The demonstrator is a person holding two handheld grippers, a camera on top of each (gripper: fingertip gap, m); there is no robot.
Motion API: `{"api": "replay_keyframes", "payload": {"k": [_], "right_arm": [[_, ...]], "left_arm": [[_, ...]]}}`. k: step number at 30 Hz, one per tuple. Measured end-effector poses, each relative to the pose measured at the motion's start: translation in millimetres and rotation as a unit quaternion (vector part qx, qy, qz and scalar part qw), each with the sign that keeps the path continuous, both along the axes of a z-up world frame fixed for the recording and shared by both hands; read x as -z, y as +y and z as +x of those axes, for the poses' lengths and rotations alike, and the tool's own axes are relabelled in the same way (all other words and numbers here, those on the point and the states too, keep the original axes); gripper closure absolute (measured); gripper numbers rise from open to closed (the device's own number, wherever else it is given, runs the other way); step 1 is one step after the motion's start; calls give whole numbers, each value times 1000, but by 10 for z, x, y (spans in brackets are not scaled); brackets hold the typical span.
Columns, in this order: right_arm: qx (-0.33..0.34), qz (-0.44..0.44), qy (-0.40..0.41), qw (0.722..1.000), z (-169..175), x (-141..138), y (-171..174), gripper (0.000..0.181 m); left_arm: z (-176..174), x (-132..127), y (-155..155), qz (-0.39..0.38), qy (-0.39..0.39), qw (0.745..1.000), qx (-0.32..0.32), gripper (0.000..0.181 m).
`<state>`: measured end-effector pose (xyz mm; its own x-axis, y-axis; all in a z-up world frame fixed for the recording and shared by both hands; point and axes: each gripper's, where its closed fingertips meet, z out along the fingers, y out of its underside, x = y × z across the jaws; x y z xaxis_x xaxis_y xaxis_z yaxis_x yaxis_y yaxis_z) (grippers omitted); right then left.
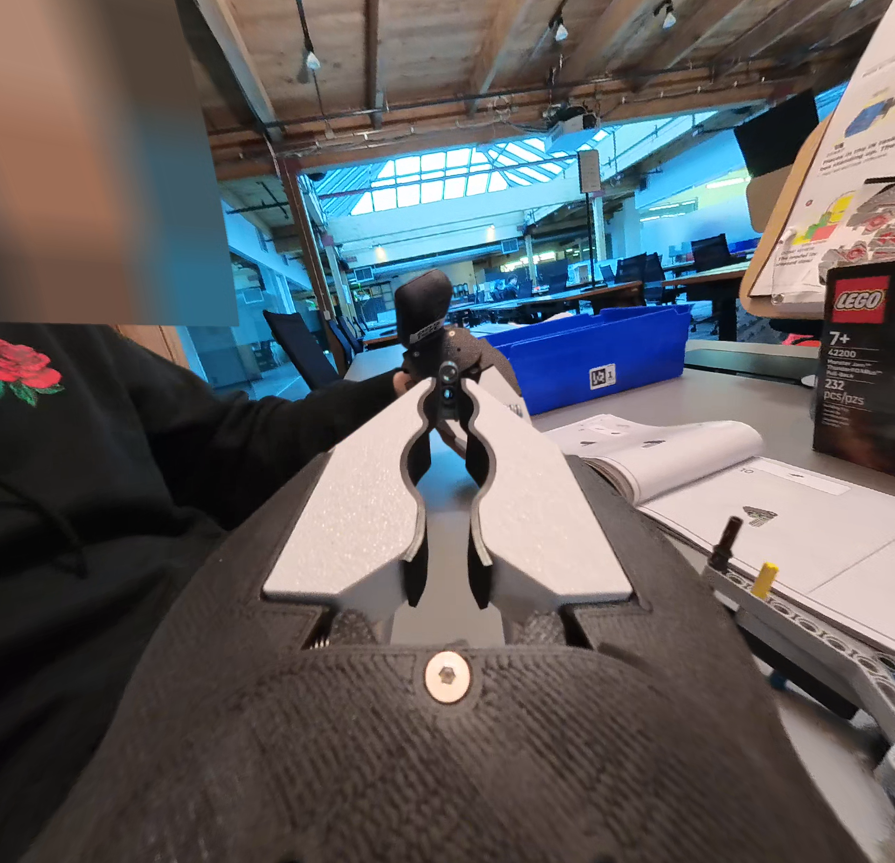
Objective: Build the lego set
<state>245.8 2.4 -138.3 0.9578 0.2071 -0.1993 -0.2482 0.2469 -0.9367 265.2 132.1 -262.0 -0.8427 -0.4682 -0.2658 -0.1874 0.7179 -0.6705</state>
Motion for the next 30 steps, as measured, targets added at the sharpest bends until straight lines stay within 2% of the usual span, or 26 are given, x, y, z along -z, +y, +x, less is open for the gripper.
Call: {"api": "replay_keyframes", "payload": {"k": [5,13,20,25,30], "right_arm": [[-15,-12,2,1000,39,52,99,177],[-35,17,13,999,-6,-4,17,176],[-59,27,24,998,-64,-21,34,177],[-70,29,32,997,-98,-24,33,177],[-75,28,34,996,-153,-22,79,177]], "left_arm": [[83,29,-76,-34,50,998,19,164],[97,183,-70,-59,80,995,13,164],[75,186,-49,-78,76,994,13,164],[68,193,-88,-75,74,994,21,178],[101,186,-114,-47,24,998,21,179]]}}
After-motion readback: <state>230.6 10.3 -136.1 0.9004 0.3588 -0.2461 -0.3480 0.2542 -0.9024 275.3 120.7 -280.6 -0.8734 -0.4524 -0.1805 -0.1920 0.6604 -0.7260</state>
